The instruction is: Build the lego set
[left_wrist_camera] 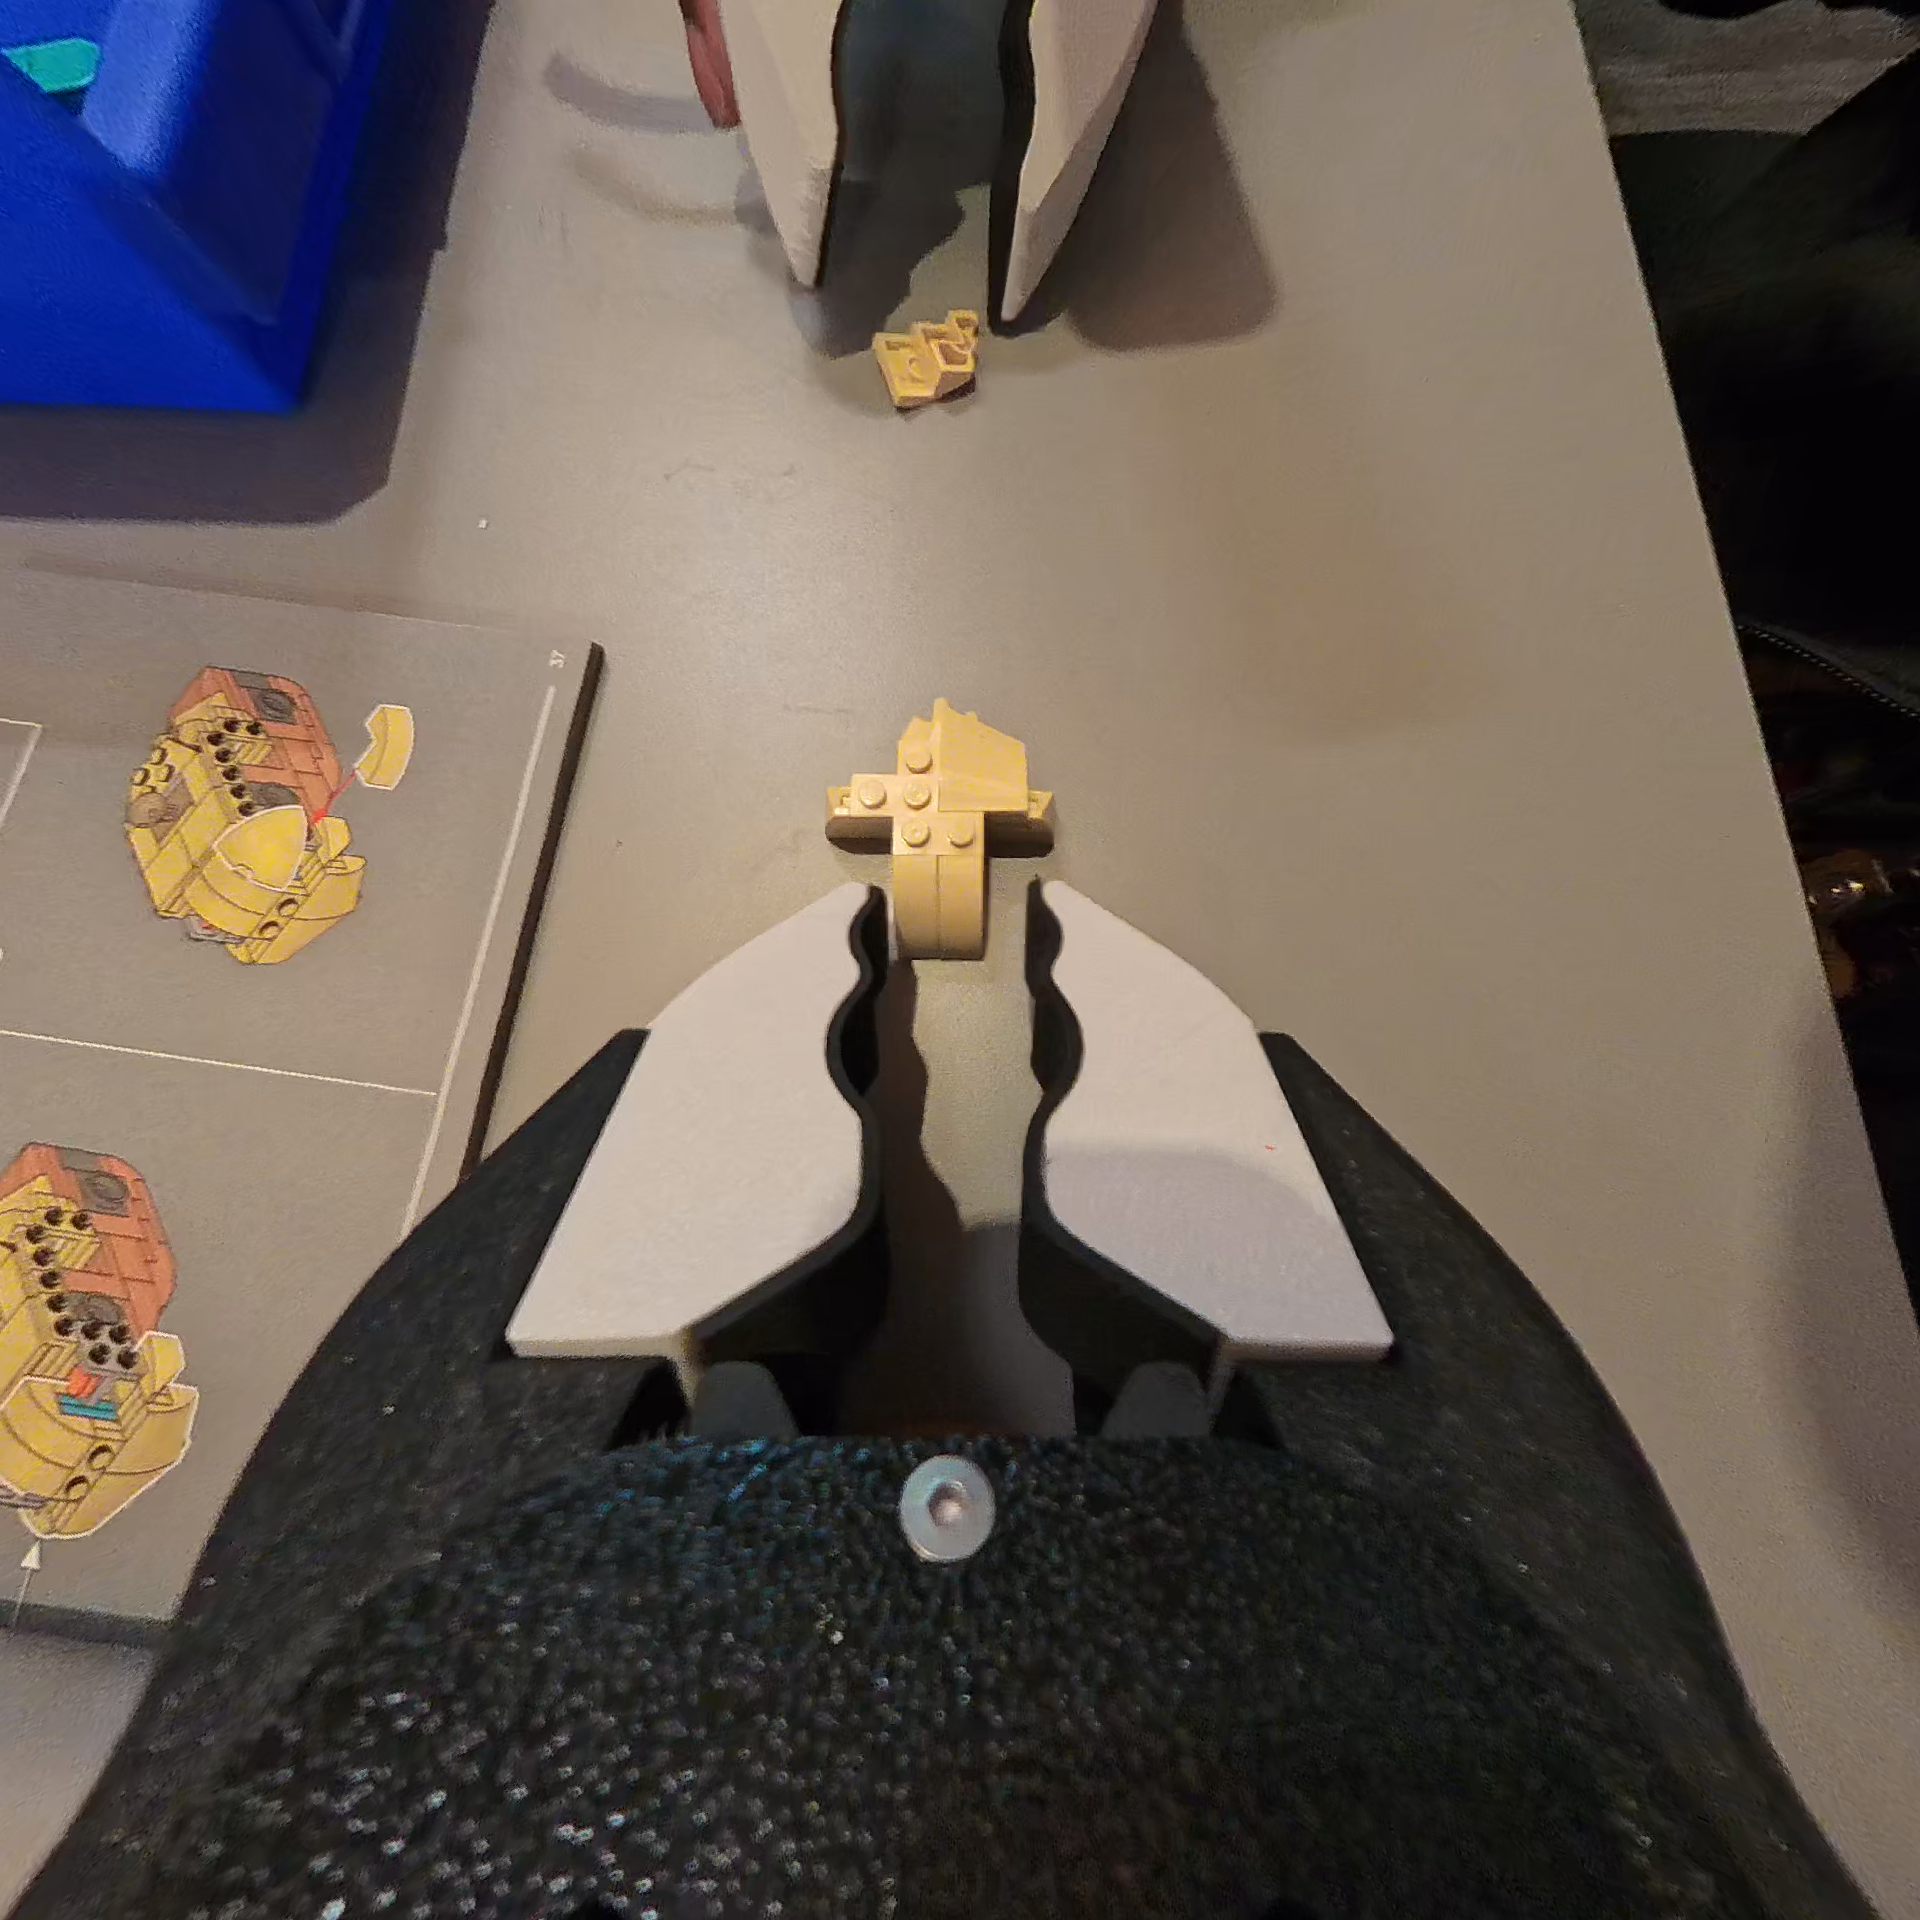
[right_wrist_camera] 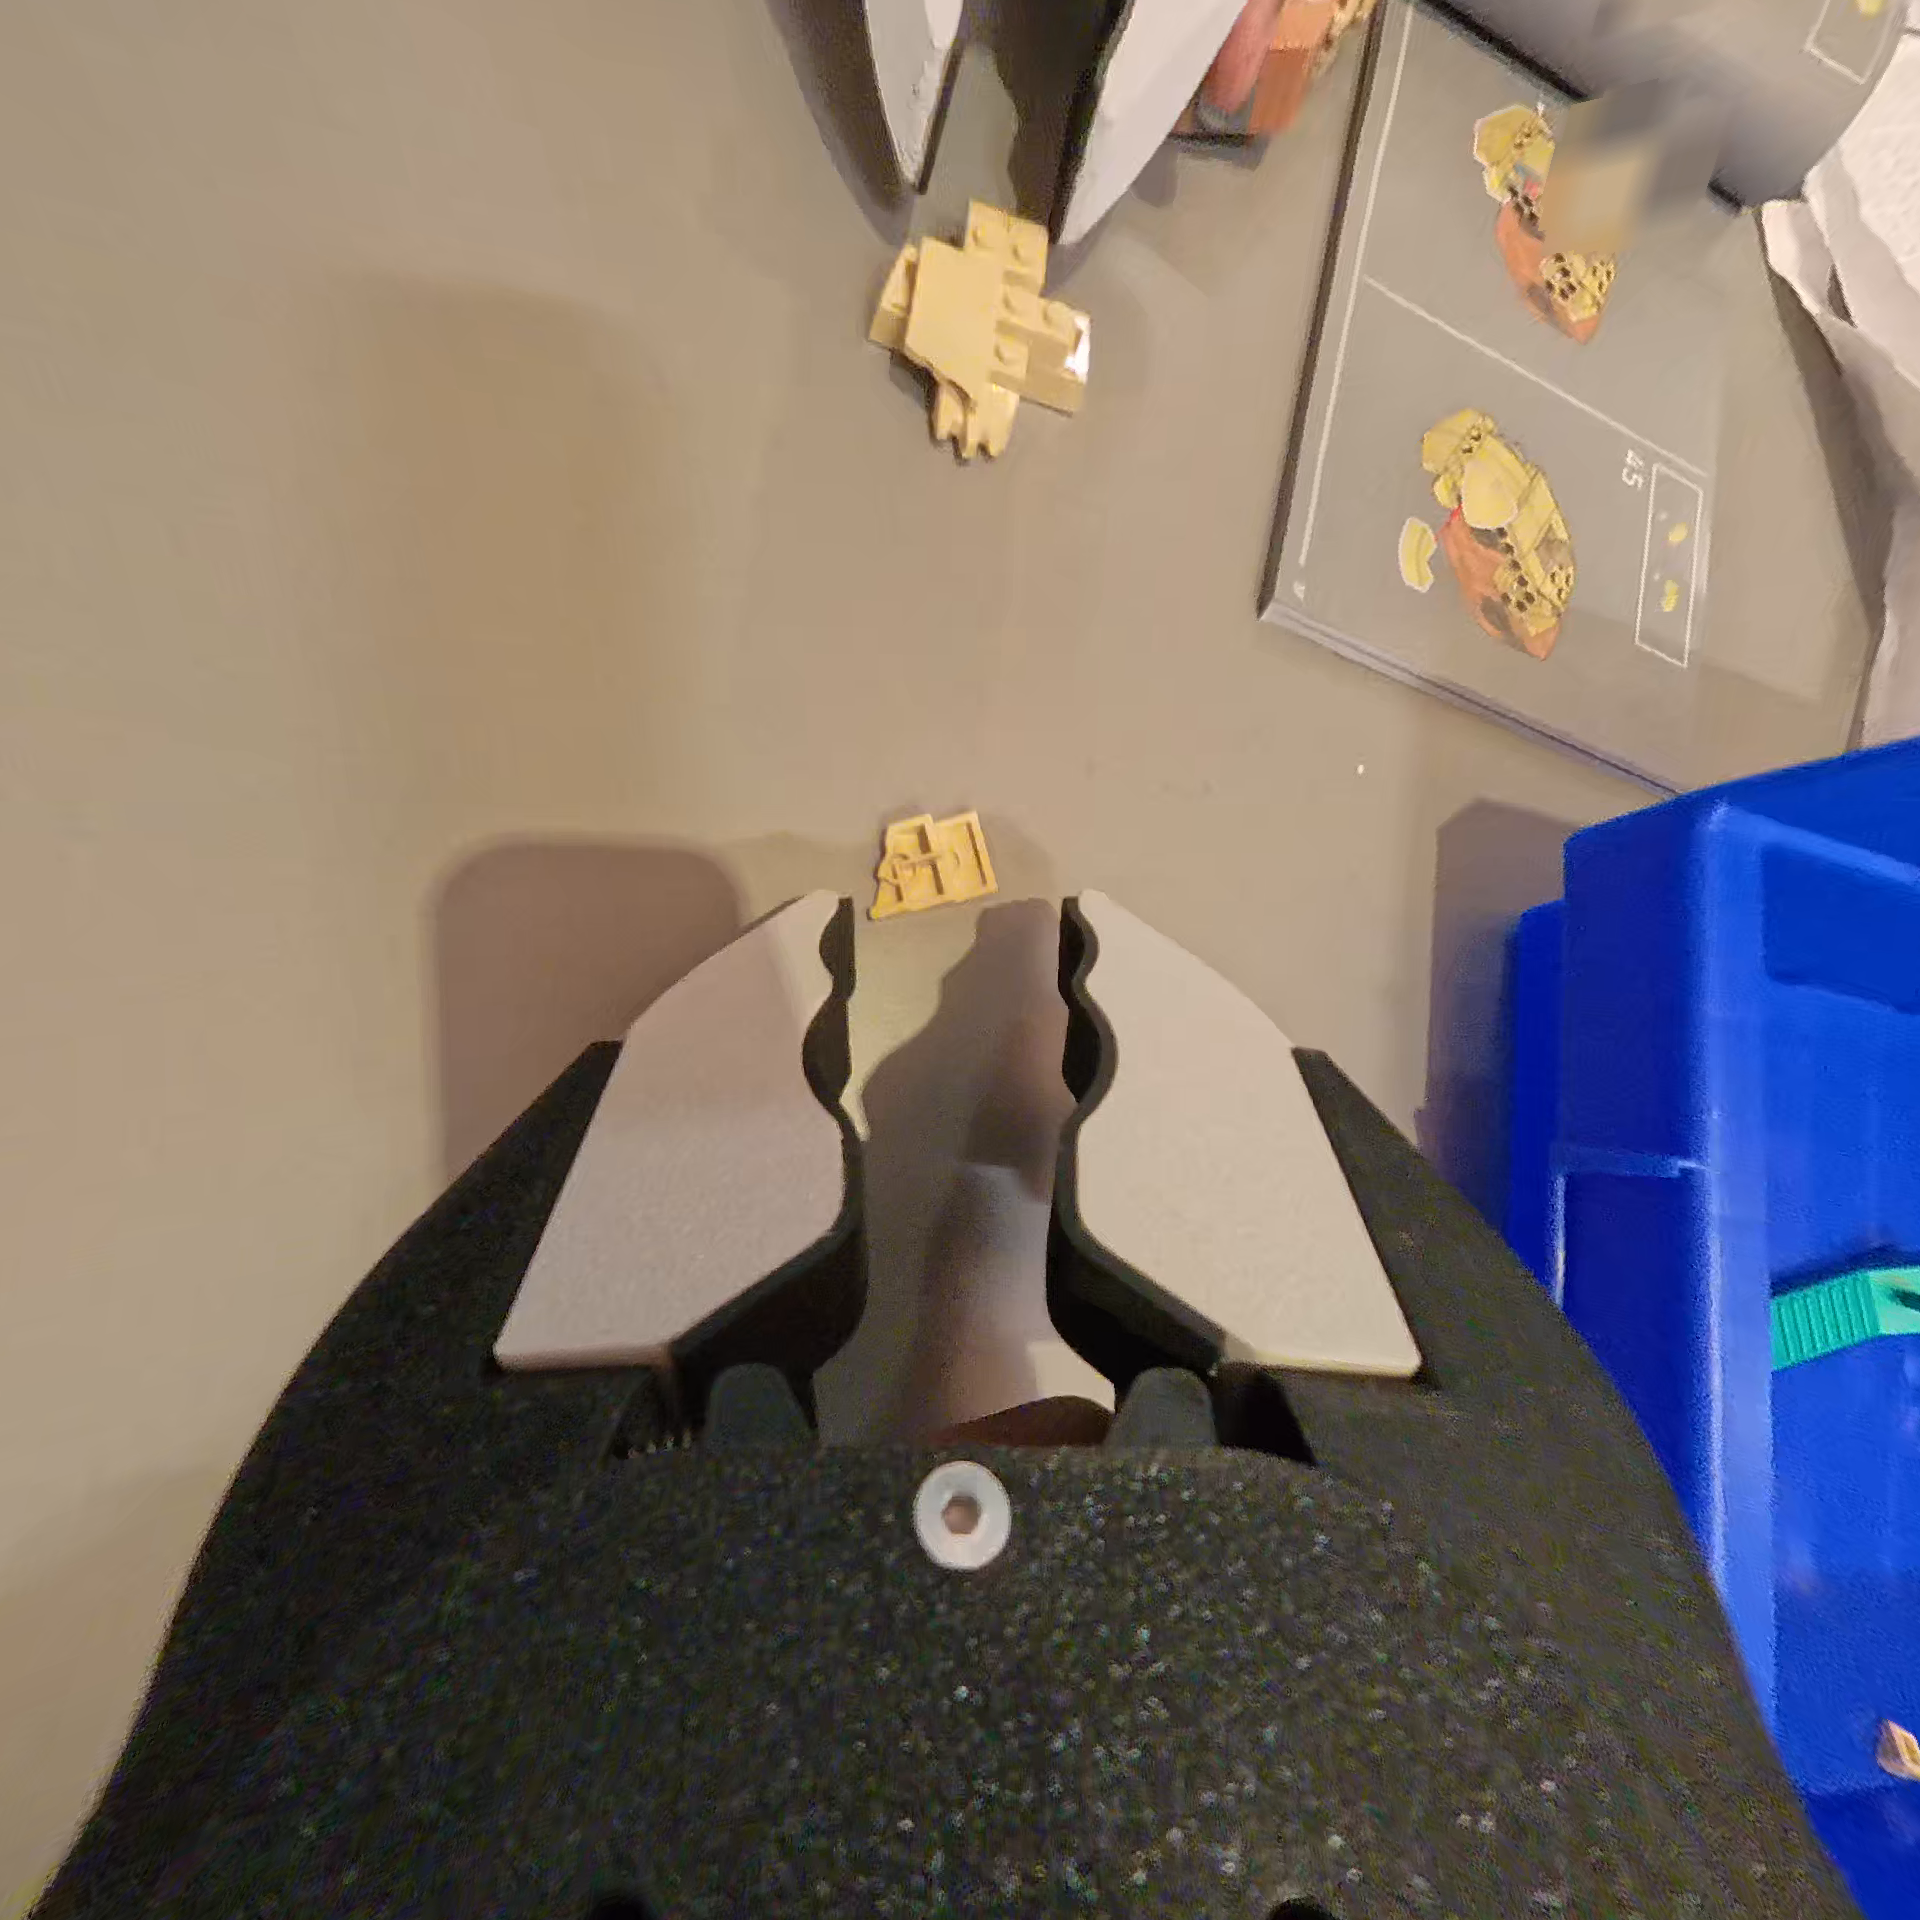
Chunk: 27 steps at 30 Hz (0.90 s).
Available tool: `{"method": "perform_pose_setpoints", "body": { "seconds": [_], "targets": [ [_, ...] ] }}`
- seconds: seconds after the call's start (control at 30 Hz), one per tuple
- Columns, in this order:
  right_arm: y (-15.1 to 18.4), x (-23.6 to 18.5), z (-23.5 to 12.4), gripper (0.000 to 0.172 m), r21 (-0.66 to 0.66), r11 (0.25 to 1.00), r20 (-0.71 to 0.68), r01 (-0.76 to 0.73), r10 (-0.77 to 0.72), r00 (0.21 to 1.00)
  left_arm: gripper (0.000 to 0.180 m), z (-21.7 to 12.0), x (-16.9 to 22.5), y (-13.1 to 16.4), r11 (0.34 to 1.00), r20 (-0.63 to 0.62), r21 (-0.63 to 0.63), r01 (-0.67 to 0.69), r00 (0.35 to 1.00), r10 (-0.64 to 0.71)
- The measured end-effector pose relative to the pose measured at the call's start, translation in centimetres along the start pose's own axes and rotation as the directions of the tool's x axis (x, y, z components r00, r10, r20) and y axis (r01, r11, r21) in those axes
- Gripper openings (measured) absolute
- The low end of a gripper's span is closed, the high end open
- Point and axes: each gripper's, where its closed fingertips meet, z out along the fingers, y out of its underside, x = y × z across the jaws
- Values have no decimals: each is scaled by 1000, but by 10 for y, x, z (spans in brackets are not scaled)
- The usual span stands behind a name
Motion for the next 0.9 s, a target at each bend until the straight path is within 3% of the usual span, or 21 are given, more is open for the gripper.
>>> {"method": "perform_pose_setpoints", "body": {
  "seconds": [0.1,0.2,0.3,0.5,0.6,0.73,0.9],
  "targets": [
    [-4,-2,4,33,13,1000,7,5,-5,1000,28,-4,-2,-1,1000,10,10,6,1000,-6],
    [-7,-2,9,11,8,1000,-4,19,-19,1000,29,-10,-7,-7,999,39,44,10,999,-12],
    [-12,-1,13,1,14,1000,-10,13,-13,1000,28,-15,-10,-13,997,62,83,10,998,-15],
    [-20,1,18,1,53,998,4,-32,32,999,28,-19,-13,-21,992,93,125,-9,996,-3],
    [-34,3,12,1,142,988,13,-63,62,998,28,-20,-13,-25,989,97,147,-13,995,-2],
    [-72,8,-4,1,374,905,100,-202,178,979,28,-21,-4,-44,968,78,247,-53,996,35],
    [-114,3,-15,1,560,712,352,-423,258,900,33,-17,4,-70,918,168,341,-202,974,152]
  ]
}}
